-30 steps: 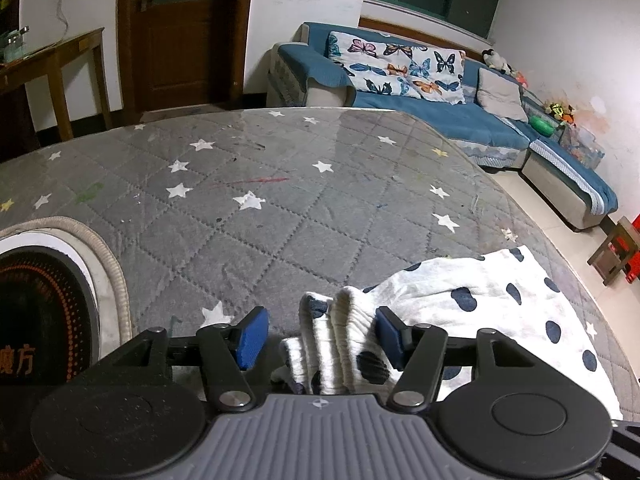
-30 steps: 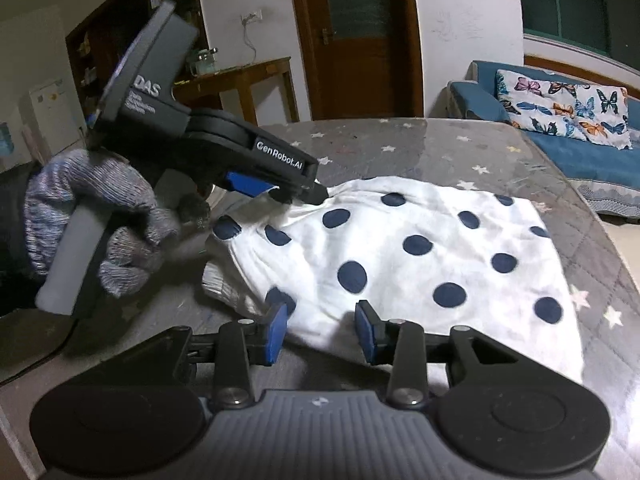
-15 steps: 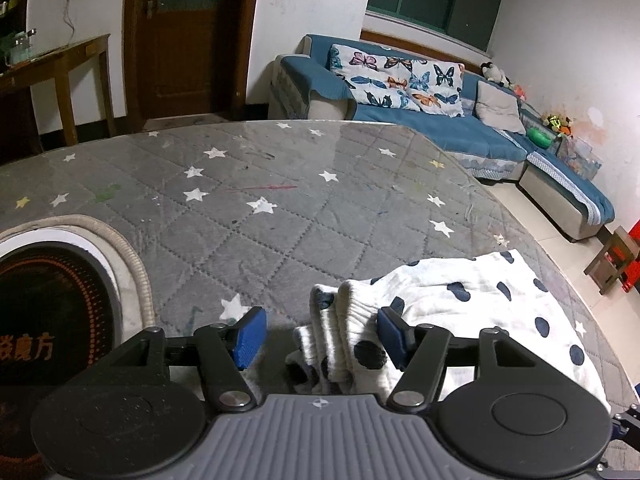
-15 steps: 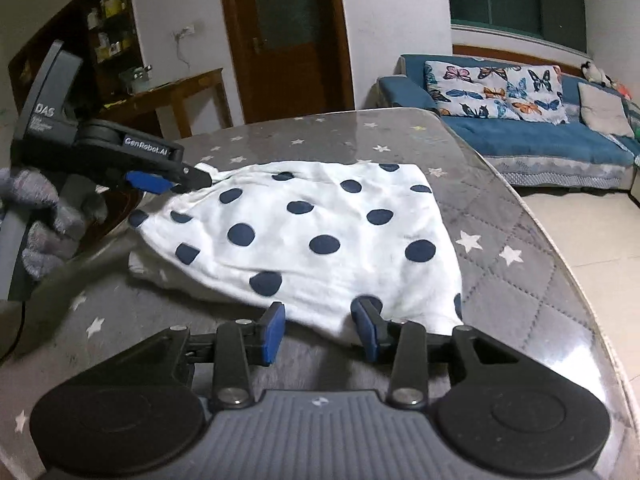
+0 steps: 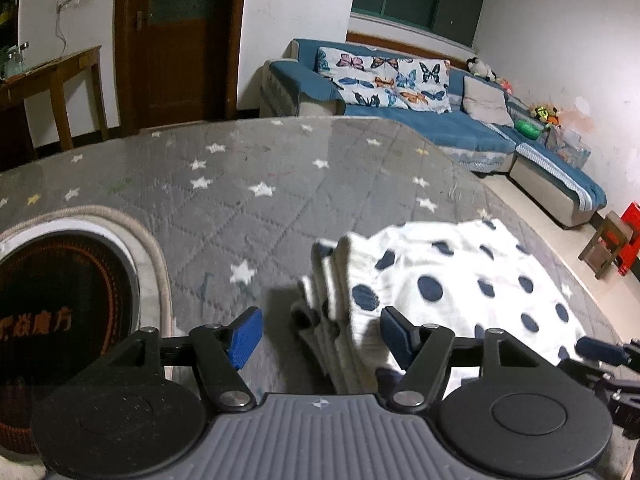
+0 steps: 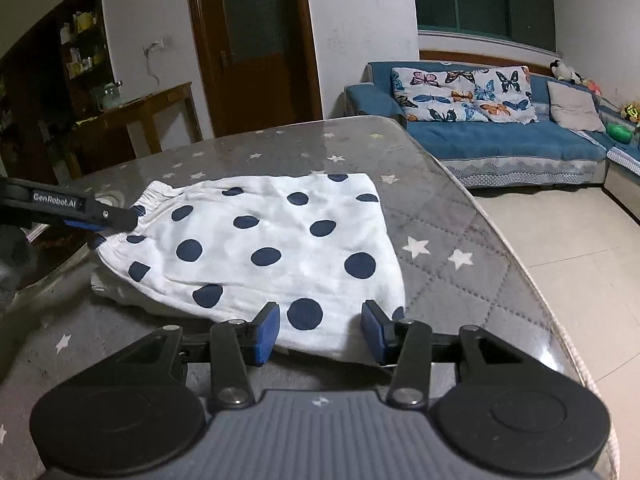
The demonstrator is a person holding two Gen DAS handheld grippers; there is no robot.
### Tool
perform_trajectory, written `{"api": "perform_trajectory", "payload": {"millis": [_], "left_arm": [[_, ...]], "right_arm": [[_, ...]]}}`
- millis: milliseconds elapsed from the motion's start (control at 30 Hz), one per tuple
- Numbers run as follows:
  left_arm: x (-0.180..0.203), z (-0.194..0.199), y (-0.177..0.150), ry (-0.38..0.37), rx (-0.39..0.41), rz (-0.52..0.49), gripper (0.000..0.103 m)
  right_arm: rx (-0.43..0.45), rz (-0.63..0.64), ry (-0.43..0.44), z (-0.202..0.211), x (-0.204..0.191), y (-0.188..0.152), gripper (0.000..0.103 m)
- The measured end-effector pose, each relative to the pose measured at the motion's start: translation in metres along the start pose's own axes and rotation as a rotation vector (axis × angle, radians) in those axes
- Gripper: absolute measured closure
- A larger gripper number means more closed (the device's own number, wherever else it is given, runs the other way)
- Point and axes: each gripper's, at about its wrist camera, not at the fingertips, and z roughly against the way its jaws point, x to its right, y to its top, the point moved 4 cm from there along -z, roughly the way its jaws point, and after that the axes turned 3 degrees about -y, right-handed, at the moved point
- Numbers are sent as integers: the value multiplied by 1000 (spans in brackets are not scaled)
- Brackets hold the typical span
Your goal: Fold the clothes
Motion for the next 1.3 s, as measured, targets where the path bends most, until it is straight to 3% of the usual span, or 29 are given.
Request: {"api": "perform_trajectory", "payload": {"millis": [267,667,900,1300], "left_arm": [[0,8,2,-7,24,6,31],[1,-2,-5,-8,-12,2,31],[0,-6,-6,-8,-26,3,29],[1,1,-10,-3,-21,-7,17]], "right_arm": [[39,29,34,-2,-8,33,46],[-31,2,72,-86,-30,87,36],[-88,25,47,-122,-44,85,28],[-38,1,82,-94,-42,79,10]]}}
